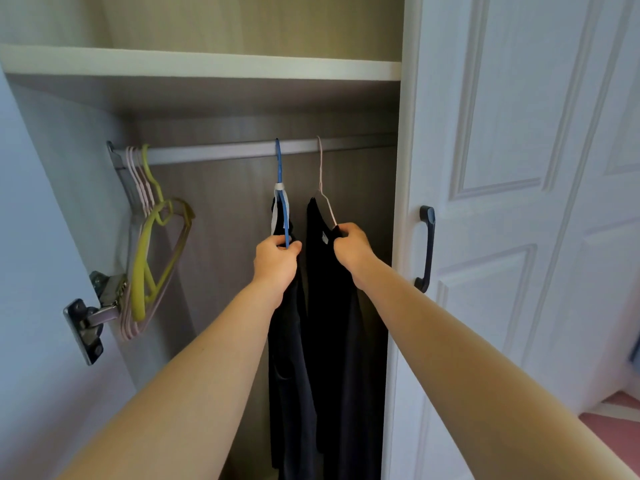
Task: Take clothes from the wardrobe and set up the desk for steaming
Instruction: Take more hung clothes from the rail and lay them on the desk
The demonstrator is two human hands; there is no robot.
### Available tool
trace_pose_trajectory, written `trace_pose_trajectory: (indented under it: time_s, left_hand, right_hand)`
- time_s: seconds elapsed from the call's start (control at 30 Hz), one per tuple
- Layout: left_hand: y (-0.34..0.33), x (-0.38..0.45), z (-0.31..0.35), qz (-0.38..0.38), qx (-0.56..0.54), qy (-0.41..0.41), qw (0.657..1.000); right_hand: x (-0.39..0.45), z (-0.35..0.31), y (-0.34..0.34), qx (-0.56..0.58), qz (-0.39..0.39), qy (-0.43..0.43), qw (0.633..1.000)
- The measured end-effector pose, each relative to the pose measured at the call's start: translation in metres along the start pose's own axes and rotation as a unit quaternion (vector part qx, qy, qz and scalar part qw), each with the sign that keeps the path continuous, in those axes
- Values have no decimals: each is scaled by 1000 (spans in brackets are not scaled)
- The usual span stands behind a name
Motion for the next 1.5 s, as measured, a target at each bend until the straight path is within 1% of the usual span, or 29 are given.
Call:
trace_pose_trajectory:
  time_s: [0.07,0.13,0.27,0.5,0.67,0.83,0.93,1.03,1.23,1.37,1.5]
  left_hand:
    - [4,2,-2,16,-43,15,999]
    - [5,7,-4,13,-69,26,997]
    - [8,9,-4,4,-49,14,999]
    - [18,8,5,13,-13,-16,1000]
    - [23,6,19,17,-33,-13,999]
    - [31,2,38,36,-32,-16,999]
    - [32,-5,45,32,-30,-22,999]
    - [33,-17,51,30,-5,-31,999]
    - [37,-42,64,29,-23,-1,999]
    - [37,-69,57,16,-34,21,999]
    - [43,-100,42,8,-64,53,996]
  right_hand:
    - [3,3,0,45,-1,-17,999]
    - [6,5,-3,67,-9,-25,997]
    - [10,7,-10,90,-23,-33,995]
    - [9,1,-12,112,-23,-28,993]
    - [3,-17,-11,143,-24,-11,989]
    - [-5,-34,-4,141,-23,8,990]
    - [-12,-37,-1,137,-33,16,990]
    - [-23,-35,1,133,-40,17,990]
    - [-51,-36,11,121,-27,14,992]
    - [-78,-36,13,113,-34,15,993]
    - [-111,-24,15,110,-46,-5,993]
Point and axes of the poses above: each hand's wrist, its own x-axis towards the middle knuckle, its own y-axis out of the back of the hand, z = x × y, the point moved 9 cm from there along x, towards the middle knuckle, and after that the axes turned 10 degrees about x, right-handed, at the moved point
